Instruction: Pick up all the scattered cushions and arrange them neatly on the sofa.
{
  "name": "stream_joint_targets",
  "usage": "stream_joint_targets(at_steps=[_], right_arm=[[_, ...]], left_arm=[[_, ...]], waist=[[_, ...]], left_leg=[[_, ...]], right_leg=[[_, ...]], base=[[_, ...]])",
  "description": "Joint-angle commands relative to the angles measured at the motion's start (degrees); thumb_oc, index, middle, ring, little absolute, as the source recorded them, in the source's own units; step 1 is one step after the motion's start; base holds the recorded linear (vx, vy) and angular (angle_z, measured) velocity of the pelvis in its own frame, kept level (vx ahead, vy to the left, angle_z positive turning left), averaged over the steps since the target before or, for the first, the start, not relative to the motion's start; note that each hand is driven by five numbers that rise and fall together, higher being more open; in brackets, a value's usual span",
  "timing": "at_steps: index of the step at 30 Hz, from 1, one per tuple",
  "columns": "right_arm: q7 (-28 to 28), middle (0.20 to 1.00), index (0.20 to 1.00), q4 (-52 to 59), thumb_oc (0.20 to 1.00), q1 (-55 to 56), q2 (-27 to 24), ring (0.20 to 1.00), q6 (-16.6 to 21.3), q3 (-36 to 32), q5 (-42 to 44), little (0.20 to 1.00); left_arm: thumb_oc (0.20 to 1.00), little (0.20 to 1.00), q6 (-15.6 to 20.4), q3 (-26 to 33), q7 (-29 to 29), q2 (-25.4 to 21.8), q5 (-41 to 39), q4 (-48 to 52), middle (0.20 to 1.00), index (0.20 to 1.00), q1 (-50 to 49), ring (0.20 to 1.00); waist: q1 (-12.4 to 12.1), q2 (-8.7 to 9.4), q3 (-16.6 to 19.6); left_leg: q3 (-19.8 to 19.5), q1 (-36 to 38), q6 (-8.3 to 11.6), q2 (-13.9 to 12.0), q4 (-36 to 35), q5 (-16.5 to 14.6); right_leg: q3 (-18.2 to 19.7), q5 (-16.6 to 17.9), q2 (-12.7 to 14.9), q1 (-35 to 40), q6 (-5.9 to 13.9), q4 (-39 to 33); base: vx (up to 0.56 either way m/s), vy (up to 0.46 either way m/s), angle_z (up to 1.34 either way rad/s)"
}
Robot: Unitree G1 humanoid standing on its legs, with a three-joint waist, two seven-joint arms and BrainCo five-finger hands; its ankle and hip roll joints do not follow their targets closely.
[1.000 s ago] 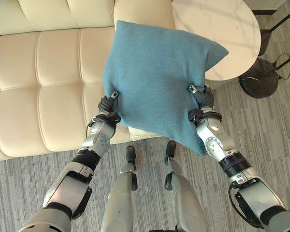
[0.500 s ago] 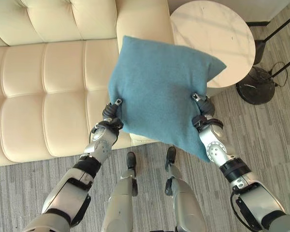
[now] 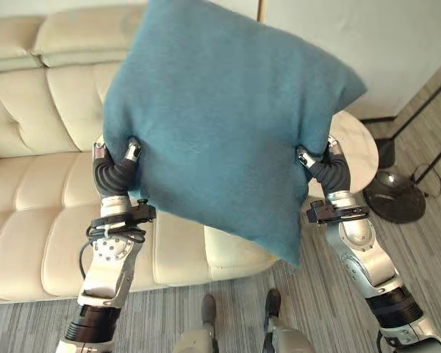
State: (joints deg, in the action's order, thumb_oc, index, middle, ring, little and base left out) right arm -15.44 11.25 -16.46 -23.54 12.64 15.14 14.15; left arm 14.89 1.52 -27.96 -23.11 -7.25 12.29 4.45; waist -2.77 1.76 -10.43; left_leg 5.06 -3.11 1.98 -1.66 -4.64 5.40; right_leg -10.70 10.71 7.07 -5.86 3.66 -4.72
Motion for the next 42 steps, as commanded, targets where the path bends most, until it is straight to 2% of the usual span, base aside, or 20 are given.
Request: stream_joint_targets(at_steps=[1,9,11,17,18,20,21,24,25,28,29,31,32,33,34,36,37,38,40,42], right_arm=[[-2.7,0.2,0.2,4.7,0.2,-0.8,2.4,0.2,9.6,3.4,-10.6,0.2],[-16.2,0.2,0.2,12.9,0.2,-1.2,2.8,0.2,13.4,8.2,-24.3,0.2],[-19.4,0.2,0.2,14.4,0.2,-3.1,2.1,0.2,11.7,11.9,-27.9,0.2],[-21.3,0.2,0.2,12.6,0.2,-8.9,3.2,0.2,8.2,16.6,-32.0,0.2],[-21.5,0.2,0.2,12.1,0.2,-10.0,4.0,0.2,7.4,17.1,-33.0,0.2],[-21.5,0.2,0.2,10.2,0.2,-11.5,3.8,0.2,6.0,16.8,-34.7,0.2],[-21.2,0.2,0.2,9.4,0.2,-11.7,3.6,0.2,5.3,16.1,-35.5,0.2],[-20.1,0.2,0.2,8.2,0.2,-12.8,3.8,0.2,5.4,14.7,-34.9,0.2],[-19.7,0.2,0.2,8.2,0.2,-13.0,4.2,0.2,5.7,14.1,-34.0,0.2],[-19.5,0.2,0.2,8.5,0.2,-11.7,4.2,0.2,7.1,13.6,-32.4,0.2],[-19.7,0.2,0.2,8.3,0.2,-11.3,3.4,0.2,8.0,13.5,-31.8,0.2],[-19.9,0.2,0.2,8.3,0.2,-11.2,2.4,0.2,8.8,13.4,-31.2,0.2],[-20.6,0.2,0.2,8.5,0.2,-11.2,1.4,0.2,8.9,12.8,-30.9,0.2],[-20.9,0.2,0.2,8.4,0.2,-10.9,1.1,0.2,8.6,12.9,-30.8,0.2],[-20.9,0.2,0.2,8.5,0.2,-10.5,0.9,0.2,8.7,12.9,-30.7,0.2],[-21.0,0.2,0.2,9.2,0.2,-9.0,0.5,0.2,9.0,12.5,-30.8,0.2],[-21.1,0.2,0.2,9.3,0.2,-8.3,0.2,0.2,9.1,12.0,-31.1,0.2],[-21.1,0.2,0.2,9.1,0.2,-7.7,0.2,0.2,9.2,11.2,-31.3,0.2],[-21.1,0.2,0.2,8.8,0.2,-7.3,0.2,0.2,9.0,10.8,-31.4,0.2],[-21.0,0.2,0.2,9.0,0.2,-6.5,0.8,0.2,9.2,9.9,-31.5,0.2]], left_arm=[[0.2,0.2,7.5,-2.6,-6.7,-3.1,11.7,4.4,0.2,0.2,2.3,0.2],[0.2,0.2,11.0,-0.6,-18.5,-4.7,17.9,10.0,0.2,0.2,-8.5,0.2],[0.2,0.2,11.0,-1.1,-21.4,-5.9,19.5,13.0,0.2,0.2,-10.4,0.2],[0.2,0.2,10.0,-3.7,-22.2,-7.5,20.4,14.8,0.2,0.2,-7.5,0.2],[0.2,0.2,9.8,-4.9,-22.3,-7.7,20.3,14.6,0.2,0.2,-5.2,0.2],[0.2,0.2,9.5,-8.6,-21.7,-7.9,20.2,12.4,0.2,0.2,0.8,0.2],[0.2,0.2,9.1,-9.9,-19.9,-7.8,20.0,11.1,0.2,0.2,3.2,0.2],[0.2,0.2,8.8,-9.9,-17.7,-7.6,19.0,9.3,0.2,0.2,5.4,0.2],[0.2,0.2,8.9,-9.0,-16.7,-7.7,18.2,9.4,0.2,0.2,4.7,0.2],[0.2,0.2,9.4,-7.5,-16.2,-7.3,17.2,9.9,0.2,0.2,3.6,0.2],[0.2,0.2,9.3,-7.2,-16.4,-7.1,17.3,9.8,0.2,0.2,3.4,0.2],[0.2,0.2,8.9,-7.4,-16.2,-7.0,17.2,9.8,0.2,0.2,3.6,0.2],[0.2,0.2,8.4,-8.1,-15.8,-6.9,17.5,9.5,0.2,0.2,4.5,0.2],[0.2,0.2,8.0,-8.5,-14.9,-6.6,17.7,9.2,0.2,0.2,4.9,0.2],[0.2,0.2,7.8,-8.9,-14.2,-6.7,17.8,9.0,0.2,0.2,4.9,0.2],[0.2,0.2,7.9,-9.4,-12.9,-7.0,17.6,8.7,0.2,0.2,4.9,0.2],[0.2,0.2,8.5,-10.0,-11.7,-7.2,17.0,8.3,0.2,0.2,5.6,0.2],[0.2,0.2,9.1,-10.7,-11.0,-6.6,16.0,8.0,0.2,0.2,6.1,0.2],[0.2,0.2,9.6,-11.0,-10.5,-6.2,15.2,7.8,0.2,0.2,6.2,0.2],[0.2,0.2,8.7,-11.0,-10.0,-5.8,15.0,6.9,0.2,0.2,6.1,0.2]], waist=[[-1.6,0.73,6.5],[-5.3,0.68,8.4],[-6.8,0.98,8.8],[-9.2,1.87,7.9],[-9.4,1.6,6.8],[-7.8,1.17,5.1],[-7.0,1.05,5.3],[-6.3,1.73,6.7],[-7.0,2.16,7.3],[-7.2,2.37,6.7],[-6.9,2.09,5.2],[-6.1,1.26,4.3],[-4.3,0.66,3.1],[-2.3,1.05,2.6],[-1.5,1.42,2.7],[-0.1,2.07,3.1],[1.3,2.15,3.8],[2.1,1.99,4.9],[2.7,1.75,5.5],[3.0,0.84,7.2]], left_leg=[[-2.8,-0.2,1.75,-1.1,-0.3,-4.1],[-4.7,1.5,1.41,-0.6,-0.2,-4.6],[-5.8,1.6,1.14,-0.1,0.0,-4.7],[-9.4,1.2,0.03,1.7,0.7,-4.8],[-11.0,1.0,-0.36,2.0,1.2,-4.6],[-15.8,-1.4,-0.88,3.7,2.8,-3.9],[-19.0,-2.9,-0.63,4.5,3.7,-3.3],[-23.0,-4.4,0.57,4.4,4.2,-3.2],[-22.7,-4.9,1.1,3.7,4.4,-3.3],[-23.7,-6.1,2.64,2.0,5.9,-2.5],[-25.1,-7.9,4.44,0.6,6.7,-0.7],[-26.5,-9.4,6.02,-1.0,5.4,2.3],[-23.3,-12.1,6.3,-2.5,4.5,4.5],[-13.7,-12.6,3.22,-4.1,7.4,1.8],[-9.0,-12.1,2.11,-4.5,10.1,-0.5],[-1.4,-10.9,1.2,-4.7,15.8,-4.6],[5.1,-8.1,0.9,-5.2,19.9,-9.2],[8.1,-5.1,1.14,-5.1,19.7,-11.1],[8.4,-3.0,1.32,-4.7,17.6,-11.3],[7.9,1.7,1.43,-3.3,7.5,-9.1]], right_leg=[[-1.0,-7.2,2.5,3.4,4.75,-0.1],[-3.0,-8.2,3.4,6.3,5.08,-0.1],[-4.1,-8.3,3.9,6.8,5.36,0.2],[-6.6,-10.1,5.4,6.9,5.38,4.7],[-6.1,-10.7,5.5,6.1,5.13,7.8],[2.6,-13.0,4.0,4.1,5.19,13.2],[8.9,-13.9,2.7,4.2,5.03,15.0],[14.2,-16.2,1.9,7.4,3.83,12.3],[12.3,-16.6,2.2,9.0,3.73,9.0],[11.8,-17.8,0.2,10.7,2.39,5.9],[12.0,-18.5,-2.2,10.5,1.12,5.6],[10.5,-18.7,-4.6,10.1,-0.09,5.2],[8.7,-18.6,-5.8,9.4,-0.58,5.2],[6.6,-17.8,-5.4,8.1,-0.71,5.7],[5.0,-17.8,-4.8,7.9,-0.63,5.5],[1.9,-17.0,-3.7,7.7,-0.83,5.1],[-1.8,-16.7,-3.0,7.7,-1.17,4.5],[-4.9,-16.2,-2.3,8.1,-1.12,3.5],[-6.1,-15.9,-2.3,8.7,-0.88,2.9],[-7.6,-14.8,-2.7,9.1,-0.18,1.8]], base=[[0.09,0.021,0.13],[0.03,0.034,0.12],[0.0,0.06,0.3],[-0.03,0.065,0.38],[-0.11,0.003,0.56],[-0.13,-0.027,1.31],[-0.03,-0.097,1.49],[0.0,-0.274,1.45],[-0.07,-0.424,0.59],[-0.12,-0.361,0.0],[-0.25,-0.448,0.03],[-0.31,-0.404,0.44],[-0.49,-0.338,0.39],[-0.48,-0.281,0.54],[-0.34,-0.174,1.41],[-0.19,-0.135,1.93],[-0.16,-0.11,1.28],[-0.09,-0.067,1.4],[0.03,0.021,2.27],[0.07,0.123,1.01]])
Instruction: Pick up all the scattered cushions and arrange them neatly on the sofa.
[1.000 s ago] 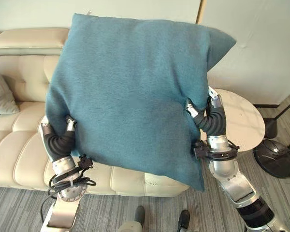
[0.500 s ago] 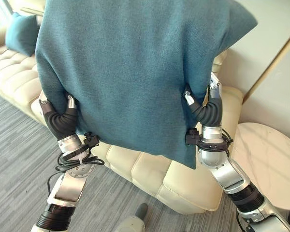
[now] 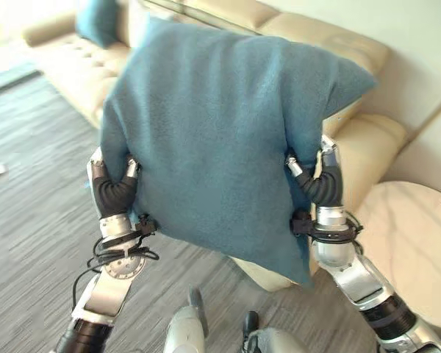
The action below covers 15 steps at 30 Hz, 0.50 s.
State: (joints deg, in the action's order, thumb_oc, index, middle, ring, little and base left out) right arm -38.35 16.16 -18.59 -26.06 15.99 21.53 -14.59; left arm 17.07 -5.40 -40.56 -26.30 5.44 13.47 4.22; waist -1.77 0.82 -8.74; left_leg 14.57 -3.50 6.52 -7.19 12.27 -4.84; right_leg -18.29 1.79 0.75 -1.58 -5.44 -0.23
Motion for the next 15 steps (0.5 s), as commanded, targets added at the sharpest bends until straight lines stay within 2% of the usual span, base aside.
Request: stream_joint_targets(at_steps=[1,3,5,15], right_arm=[[1.8,0.2,0.2,4.0,0.2,-3.7,3.7,0.2,5.9,3.2,-2.7,0.2],[1.8,0.2,0.2,3.7,0.2,-2.9,3.9,0.2,5.7,2.8,-2.6,0.2],[2.1,0.2,0.2,4.0,0.2,-2.1,4.2,0.2,5.8,2.7,-2.1,0.2],[3.7,0.2,0.2,3.0,0.2,-2.2,5.3,0.2,5.6,3.4,-1.7,0.2]], left_arm=[[0.2,0.2,6.3,-4.2,3.0,-2.6,2.4,5.6,0.2,0.2,6.1,0.2],[0.2,0.2,6.0,-4.0,3.6,-2.4,2.5,5.7,0.2,0.2,5.5,0.2],[0.2,0.2,5.9,-3.4,3.9,-2.4,2.4,6.0,0.2,0.2,4.6,0.2],[0.2,0.2,5.9,-2.2,4.5,-2.7,2.4,6.3,0.2,0.2,2.9,0.2]], waist=[[2.1,1.64,6.2],[1.9,1.57,7.0],[1.7,1.76,7.5],[0.4,2.87,7.2]], left_leg=[[-1.9,3.9,-3.1,2.7,-13.2,2.4],[-2.4,5.6,-2.94,3.2,-16.6,3.4],[-2.4,6.0,-3.12,3.4,-17.0,3.9],[-2.8,6.9,-4.16,4.6,-17.3,3.2]], right_leg=[[-0.3,-5.4,3.6,5.0,9.17,-3.4],[-0.6,-4.9,3.5,5.3,9.54,-4.3],[-0.6,-4.4,3.9,5.4,9.92,-4.7],[0.5,-2.7,5.6,5.7,11.25,-4.4]], base=[[0.05,0.138,0.21],[0.04,0.1,0.23],[0.03,0.102,-0.09],[0.0,0.097,0.0]])
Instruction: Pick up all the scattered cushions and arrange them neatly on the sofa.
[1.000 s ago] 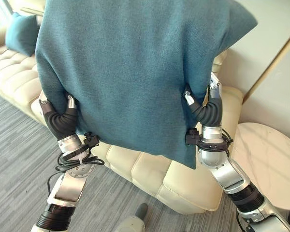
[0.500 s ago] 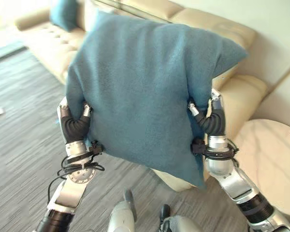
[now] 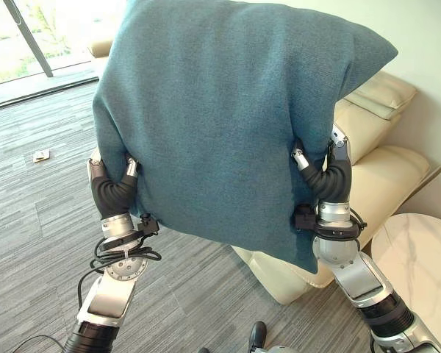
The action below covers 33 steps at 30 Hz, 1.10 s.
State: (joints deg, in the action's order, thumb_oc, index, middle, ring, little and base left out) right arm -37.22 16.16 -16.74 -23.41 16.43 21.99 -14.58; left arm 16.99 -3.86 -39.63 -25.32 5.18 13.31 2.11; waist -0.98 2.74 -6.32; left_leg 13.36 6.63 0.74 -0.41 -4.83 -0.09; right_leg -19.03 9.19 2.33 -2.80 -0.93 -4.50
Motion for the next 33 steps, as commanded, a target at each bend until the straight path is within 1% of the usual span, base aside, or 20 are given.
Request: stream_joint_targets(at_steps=[1,7,8,9,10,11,12,14,15,16,18,21,22,25,26,27,29,31,32,33], right_arm=[[2.6,0.2,0.2,2.9,0.2,-4.1,2.7,0.2,5.0,3.0,-1.8,0.2],[2.9,0.2,0.2,2.5,0.2,-4.8,3.0,0.2,4.4,2.9,-2.8,0.2],[2.9,0.2,0.2,2.6,0.2,-4.9,3.1,0.2,4.2,2.9,-3.1,0.2],[2.8,0.2,0.2,2.0,0.2,-5.3,3.0,0.2,3.2,3.0,-4.2,0.2],[2.7,0.2,0.2,2.0,0.2,-5.3,3.3,0.2,3.2,3.1,-4.2,0.2],[2.5,0.2,0.2,1.9,0.2,-5.2,3.3,0.2,3.7,2.8,-3.9,0.2],[2.7,0.2,0.2,1.8,0.2,-5.2,3.1,0.2,4.0,2.4,-3.1,0.2],[2.7,0.2,0.2,1.5,0.2,-5.6,3.2,0.2,4.5,2.2,-2.2,0.2],[2.7,0.2,0.2,1.4,0.2,-5.8,3.3,0.2,4.6,2.2,-1.5,0.2],[2.9,0.2,0.2,1.3,0.2,-5.7,3.4,0.2,4.7,2.3,-1.2,0.2],[3.0,0.2,0.2,1.5,0.2,-5.1,3.1,0.2,5.1,2.3,-1.3,0.2],[2.8,0.2,0.2,1.8,0.2,-5.2,3.3,0.2,5.4,2.8,-1.6,0.2],[2.9,0.2,0.2,1.6,0.2,-4.8,2.8,0.2,5.7,2.7,-1.5,0.2],[3.4,0.2,0.2,1.4,0.2,-4.5,2.2,0.2,5.8,2.6,-0.7,0.2],[3.8,0.2,0.2,1.7,0.2,-4.4,2.0,0.2,6.0,2.5,-0.1,0.2],[4.2,0.2,0.2,2.4,0.2,-4.1,1.4,0.2,6.2,2.4,0.5,0.2],[4.1,0.2,0.2,2.2,0.2,-3.8,1.1,0.2,6.5,1.9,1.2,0.2],[4.1,0.2,0.2,2.3,0.2,-3.7,1.0,0.2,6.4,1.7,1.5,0.2],[4.0,0.2,0.2,2.1,0.2,-3.7,0.8,0.2,6.4,1.6,1.8,0.2],[4.1,0.2,0.2,2.1,0.2,-3.7,0.8,0.2,6.4,1.6,1.8,0.2]], left_arm=[[0.2,0.2,6.0,-3.7,3.5,-3.7,2.7,6.5,0.2,0.2,5.0,0.2],[0.2,0.2,6.1,-4.1,3.2,-4.3,2.4,5.8,0.2,0.2,6.7,0.2],[0.2,0.2,6.0,-4.5,3.0,-4.6,2.4,5.6,0.2,0.2,7.7,0.2],[0.2,0.2,5.7,-5.9,2.3,-4.3,2.6,4.7,0.2,0.2,9.2,0.2],[0.2,0.2,5.5,-6.3,2.2,-4.2,2.8,4.5,0.2,0.2,9.8,0.2],[0.2,0.2,5.4,-6.9,2.2,-4.0,3.3,4.0,0.2,0.2,10.6,0.2],[0.2,0.2,5.8,-6.7,2.7,-3.8,3.0,4.1,0.2,0.2,10.7,0.2],[0.2,0.2,6.2,-6.4,2.4,-3.4,2.5,3.8,0.2,0.2,10.9,0.2],[0.2,0.2,6.1,-6.2,2.0,-3.2,2.4,3.4,0.2,0.2,11.5,0.2],[0.2,0.2,6.2,-6.1,2.0,-3.2,2.5,3.1,0.2,0.2,11.4,0.2],[0.2,0.2,6.2,-5.7,2.3,-3.4,3.4,3.1,0.2,0.2,11.1,0.2],[0.2,0.2,6.0,-5.5,1.9,-3.0,4.3,3.4,0.2,0.2,10.7,0.2],[0.2,0.2,6.2,-5.3,1.9,-2.5,4.5,3.8,0.2,0.2,10.1,0.2],[0.2,0.2,6.5,-5.3,2.5,-2.2,4.0,3.6,0.2,0.2,9.6,0.2],[0.2,0.2,6.6,-5.1,2.6,-2.3,3.7,3.7,0.2,0.2,9.5,0.2],[0.2,0.2,6.4,-4.6,3.0,-2.4,3.1,3.8,0.2,0.2,8.9,0.2],[0.2,0.2,6.4,-3.9,3.0,-2.2,2.5,3.4,0.2,0.2,8.5,0.2],[0.2,0.2,6.4,-3.9,3.0,-2.1,2.2,3.3,0.2,0.2,8.4,0.2],[0.2,0.2,6.4,-3.4,3.3,-1.9,1.8,3.3,0.2,0.2,7.6,0.2],[0.2,0.2,6.4,-3.4,3.4,-1.9,1.8,3.3,0.2,0.2,7.6,0.2]], waist=[[-0.5,1.07,4.7],[-1.0,1.36,3.3],[-1.0,1.17,2.6],[0.0,0.47,0.1],[0.4,0.24,-0.4],[0.9,0.14,-0.6],[1.1,0.32,-0.7],[1.6,0.75,-1.3],[2.0,0.87,-1.4],[2.2,0.94,-1.5],[2.3,1.25,-1.0],[2.7,1.62,-0.1],[3.3,1.43,1.5],[3.9,0.87,2.7],[3.9,0.65,2.9],[3.5,0.31,2.3],[2.9,0.82,2.0],[2.7,0.95,1.6],[2.1,1.36,1.2],[2.1,1.33,1.3]], left_leg=[[-1.6,-3.2,1.46,-2.0,-0.1,-1.6],[-2.7,-3.6,-0.24,-0.6,0.5,-2.3],[-3.4,-3.5,-0.94,-0.1,0.9,-2.6],[-5.4,-2.4,-2.59,1.1,0.9,-3.1],[-5.8,-2.2,-2.91,1.0,1.0,-3.3],[-6.7,-1.6,-2.63,1.3,0.8,-4.0],[-7.4,-1.7,-2.39,1.9,1.2,-4.3],[-8.1,-0.4,-1.95,2.7,1.4,-5.9],[-8.2,0.6,-1.6,2.8,1.9,-7.3],[-8.3,1.4,-1.33,2.8,2.2,-8.2],[-8.1,2.5,-1.06,3.0,2.4,-9.5],[-7.9,3.7,-0.82,3.1,2.5,-10.8],[-7.6,5.0,-0.34,2.1,3.4,-12.4],[-7.3,5.0,0.81,0.7,7.4,-13.4],[-7.1,4.7,1.35,0.3,10.2,-12.3],[-7.0,1.3,2.93,-0.5,20.9,-9.7],[-8.0,-2.6,4.22,0.0,28.6,-5.9],[-8.2,-4.9,4.23,0.0,30.9,-6.1],[-8.6,-8.3,3.33,0.1,31.4,-7.5],[-8.6,-8.3,3.32,0.1,31.5,-7.5]], right_leg=[[1.3,-10.0,4.1,6.9,6.85,0.1],[2.3,-12.0,6.1,4.1,7.22,8.6],[2.9,-12.4,7.0,2.4,7.3,13.5],[6.0,-9.2,8.6,-3.2,8.21,26.4],[7.6,-9.7,8.3,-5.1,8.03,29.6],[10.4,-12.7,5.6,-7.6,6.55,27.3],[10.9,-12.1,4.4,-8.2,6.46,21.8],[9.4,-8.9,3.3,-10.6,7.51,13.9],[7.1,-6.4,3.1,-11.4,8.56,9.2],[5.5,-5.6,3.2,-11.6,9.1,6.7],[4.1,-5.1,3.5,-10.7,9.41,3.6],[4.2,-3.3,2.8,-9.0,8.78,2.6],[4.5,-3.1,2.2,-7.8,8.47,2.8],[4.8,-3.8,1.4,-6.0,7.72,2.6],[5.0,-4.3,1.0,-5.0,7.19,2.7],[5.5,-5.9,0.2,-2.1,5.85,2.4],[6.2,-7.0,0.2,-0.2,4.36,1.8],[6.7,-7.7,0.3,0.7,3.96,1.7],[7.6,-8.4,0.7,1.8,3.9,1.5],[7.6,-8.4,0.7,1.8,3.9,1.5]], base=[[0.01,0.053,-0.05],[0.0,0.116,-0.02],[0.0,0.249,0.04],[0.02,0.284,0.02],[0.14,0.231,0.38],[0.24,0.029,0.62],[0.29,-0.031,0.63],[0.27,-0.073,0.2],[0.32,-0.076,0.2],[0.31,-0.066,0.3],[0.29,-0.093,0.27],[0.27,-0.096,0.14],[0.25,-0.078,0.06],[0.35,-0.14,0.13],[0.26,-0.167,0.06],[0.32,-0.219,-0.11],[0.24,-0.171,-0.24],[0.12,-0.063,-0.45],[0.1,-0.028,-0.67],[0.16,-0.042,-0.36]])
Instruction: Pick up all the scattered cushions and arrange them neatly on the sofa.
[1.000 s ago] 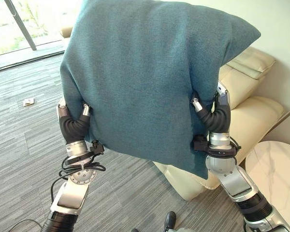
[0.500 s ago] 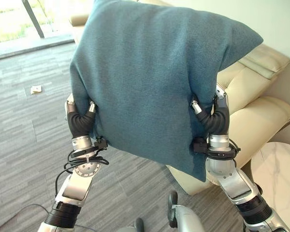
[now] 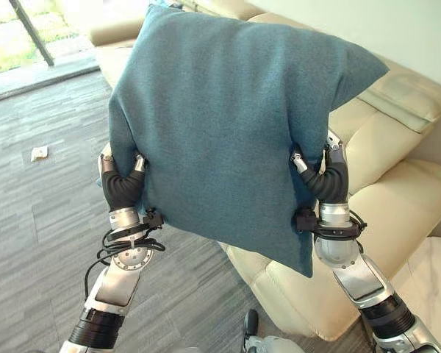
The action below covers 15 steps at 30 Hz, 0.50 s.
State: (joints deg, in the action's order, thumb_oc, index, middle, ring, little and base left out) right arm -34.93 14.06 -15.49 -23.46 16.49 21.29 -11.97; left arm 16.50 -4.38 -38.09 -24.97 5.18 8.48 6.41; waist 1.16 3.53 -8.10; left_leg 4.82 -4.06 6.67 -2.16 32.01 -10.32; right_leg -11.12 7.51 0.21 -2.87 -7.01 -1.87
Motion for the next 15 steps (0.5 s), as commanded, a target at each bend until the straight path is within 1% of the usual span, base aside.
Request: stream_joint_targets(at_steps=[1,2,3,4,5,8,10,12,13,14,15], right_arm=[[1.9,0.2,0.2,4.1,0.2,-4.9,0.7,0.2,6.3,2.3,-0.8,0.2],[2.2,0.2,0.2,4.1,0.2,-5.0,0.6,0.2,6.3,2.6,-0.8,0.2],[2.6,0.2,0.2,3.8,0.2,-5.1,0.5,0.2,6.3,2.9,-0.9,0.2],[2.8,0.2,0.2,3.9,0.2,-4.7,0.5,0.2,6.4,3.0,-0.7,0.2],[2.6,0.2,0.2,3.6,0.2,-4.5,0.5,0.2,6.4,3.0,-0.6,0.2],[2.0,0.2,0.2,3.6,0.2,-3.5,-0.2,0.2,6.6,2.5,-0.3,0.2],[1.5,0.2,0.2,3.5,0.2,-3.3,-0.6,0.2,6.4,2.2,-0.3,0.2],[1.1,0.2,0.2,3.7,0.2,-3.4,-1.1,0.2,6.1,1.8,-0.6,0.2],[1.3,0.2,0.2,3.8,0.2,-3.4,-1.3,0.2,5.8,1.8,-0.7,0.2],[2.0,0.2,0.2,4.0,0.2,-3.4,-1.2,0.2,5.9,2.2,-0.5,0.2],[2.2,0.2,0.2,4.2,0.2,-3.3,-1.2,0.2,5.8,2.1,-0.7,0.2]], left_arm=[[0.2,0.2,6.9,-2.5,1.9,-2.3,1.8,8.1,0.2,0.2,2.8,0.2],[0.2,0.2,6.8,-2.0,1.9,-2.2,1.8,8.3,0.2,0.2,1.9,0.2],[0.2,0.2,6.9,-1.3,1.7,-2.0,1.5,8.6,0.2,0.2,0.8,0.2],[0.2,0.2,7.0,-0.8,1.3,-2.0,1.4,9.1,0.2,0.2,-0.1,0.2],[0.2,0.2,7.0,-0.7,1.1,-2.0,1.4,9.3,0.2,0.2,-0.3,0.2],[0.2,0.2,6.9,-1.0,0.6,-2.0,1.1,8.9,0.2,0.2,-0.8,0.2],[0.2,0.2,6.5,-0.9,0.2,-1.9,1.1,8.5,0.2,0.2,-1.0,0.2],[0.2,0.2,6.2,-0.8,0.1,-1.5,1.2,8.2,0.2,0.2,-1.3,0.2],[0.2,0.2,6.2,-0.8,0.4,-1.3,1.3,8.1,0.2,0.2,-1.6,0.2],[0.2,0.2,6.3,-0.9,0.7,-0.8,1.1,8.0,0.2,0.2,-2.3,0.2],[0.2,0.2,6.4,-0.9,0.8,-0.8,1.2,7.8,0.2,0.2,-2.7,0.2]], waist=[[-0.3,0.75,2.9],[-0.8,0.97,2.7],[-1.6,0.71,2.5],[-2.2,-0.03,2.1],[-2.4,-0.46,1.8],[-2.5,-1.01,1.4],[-2.5,-1.48,1.2],[-2.6,-2.25,1.0],[-2.8,-2.98,1.3],[-3.0,-3.62,1.6],[-3.1,-4.21,2.1]], left_leg=[[-0.8,0.9,-3.15,2.1,-6.5,1.9],[-1.5,-0.6,-3.98,2.5,-8.6,0.4],[-3.9,-1.7,-4.28,2.7,-13.9,1.0],[-7.6,-2.9,-3.5,1.8,-21.2,6.3],[-9.5,-4.2,-3.44,1.1,-23.4,8.5],[-13.7,-6.3,-2.89,-0.5,-30.6,12.0],[-16.4,-7.7,-2.24,-0.9,-32.8,13.1],[-18.5,-8.3,-1.37,-1.1,-34.0,14.4],[-19.2,-7.7,-1.15,-1.1,-34.2,15.1],[-19.7,-6.9,-1.03,-1.2,-34.6,15.1],[-19.8,-5.8,-0.8,-1.5,-34.8,15.7]], right_leg=[[0.4,-7.0,3.0,2.4,10.09,-1.2],[1.4,-7.4,3.3,3.0,10.37,-1.2],[3.3,-8.3,3.2,3.8,10.46,-0.9],[5.3,-9.3,2.5,4.8,10.23,-0.1],[6.2,-10.0,2.0,5.5,10.07,0.2],[9.4,-12.6,1.5,6.5,9.38,2.1],[11.7,-13.8,1.0,7.1,9.03,3.2],[14.3,-15.0,0.3,8.1,9.04,3.8],[15.9,-15.1,0.0,8.3,9.16,3.8],[17.2,-15.1,-0.1,8.6,9.3,3.5],[17.9,-15.2,0.1,8.8,9.48,3.4]], base=[[0.14,-0.007,-0.4],[0.24,0.022,-0.41],[0.3,0.065,-0.91],[0.29,0.08,-0.91],[0.23,0.058,-0.87],[0.17,0.032,-0.53],[0.2,0.051,-0.68],[0.21,0.085,-1.18],[0.18,0.133,-1.18],[0.2,0.177,-1.07],[0.21,0.213,-0.87]])
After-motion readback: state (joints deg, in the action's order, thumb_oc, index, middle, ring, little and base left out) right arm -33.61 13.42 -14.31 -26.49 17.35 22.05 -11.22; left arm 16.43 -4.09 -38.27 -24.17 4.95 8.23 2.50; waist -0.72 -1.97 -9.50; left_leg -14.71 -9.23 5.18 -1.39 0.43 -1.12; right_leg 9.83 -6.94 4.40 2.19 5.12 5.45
